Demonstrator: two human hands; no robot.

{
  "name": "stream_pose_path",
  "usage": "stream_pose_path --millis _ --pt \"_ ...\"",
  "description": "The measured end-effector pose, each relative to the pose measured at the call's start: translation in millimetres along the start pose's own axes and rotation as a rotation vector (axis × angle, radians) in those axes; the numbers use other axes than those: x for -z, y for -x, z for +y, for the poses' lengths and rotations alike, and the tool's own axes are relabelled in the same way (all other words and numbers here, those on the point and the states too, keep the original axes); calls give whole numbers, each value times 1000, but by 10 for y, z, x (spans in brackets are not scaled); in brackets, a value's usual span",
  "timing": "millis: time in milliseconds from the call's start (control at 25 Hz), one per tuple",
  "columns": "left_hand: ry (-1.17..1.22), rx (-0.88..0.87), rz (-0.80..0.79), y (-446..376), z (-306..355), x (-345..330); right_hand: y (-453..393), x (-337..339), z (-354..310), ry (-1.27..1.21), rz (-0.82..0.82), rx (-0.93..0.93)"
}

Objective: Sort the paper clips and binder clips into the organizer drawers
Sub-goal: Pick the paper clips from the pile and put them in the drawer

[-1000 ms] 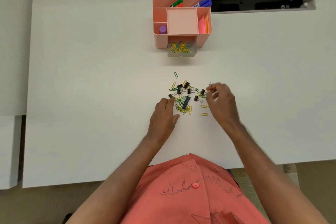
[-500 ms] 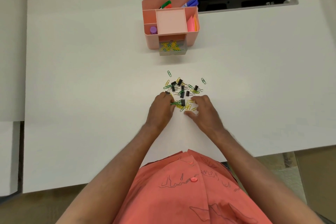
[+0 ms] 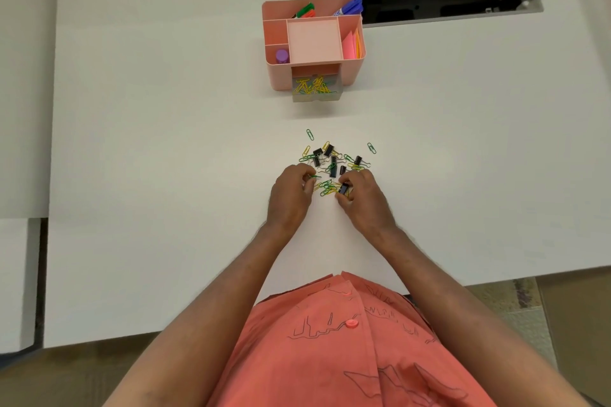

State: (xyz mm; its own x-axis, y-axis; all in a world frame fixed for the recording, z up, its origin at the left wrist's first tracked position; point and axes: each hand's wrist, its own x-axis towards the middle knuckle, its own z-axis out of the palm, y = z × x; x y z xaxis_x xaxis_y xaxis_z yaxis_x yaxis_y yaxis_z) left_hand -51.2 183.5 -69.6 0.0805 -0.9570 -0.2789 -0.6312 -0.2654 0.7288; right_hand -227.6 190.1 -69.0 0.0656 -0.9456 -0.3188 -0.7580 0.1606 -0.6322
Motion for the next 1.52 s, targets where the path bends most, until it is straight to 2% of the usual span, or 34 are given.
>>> stream_pose_path --millis 120,320,480,680,840,1080,1240,1360,1520 --pt "-86 -90 -21 45 16 -25 20 45 33 -42 -6 1" --pt "-421 -203 -121 109 46 -144 70 59 44 -40 89 -50" --pt "-406 -179 -110 94 91 -196 81 103 102 95 77 -70" --pt "-396 -183 -129 77 99 -214 152 75 17 182 68 2" --pt "-273 -162 -136 112 60 -168 104 67 -32 205 59 -13" --pt "-54 -65 -12 -49 174 55 -2 113 -63 343 43 -64" --pt "-3 -126 178 -509 473 362 -12 138 -30 316 19 -33" --pt "-66 -182 291 -918 725 583 -9 168 3 278 -4 17" --pt "-305 -212 270 -1318 884 667 -40 247 33 239 -34 3"
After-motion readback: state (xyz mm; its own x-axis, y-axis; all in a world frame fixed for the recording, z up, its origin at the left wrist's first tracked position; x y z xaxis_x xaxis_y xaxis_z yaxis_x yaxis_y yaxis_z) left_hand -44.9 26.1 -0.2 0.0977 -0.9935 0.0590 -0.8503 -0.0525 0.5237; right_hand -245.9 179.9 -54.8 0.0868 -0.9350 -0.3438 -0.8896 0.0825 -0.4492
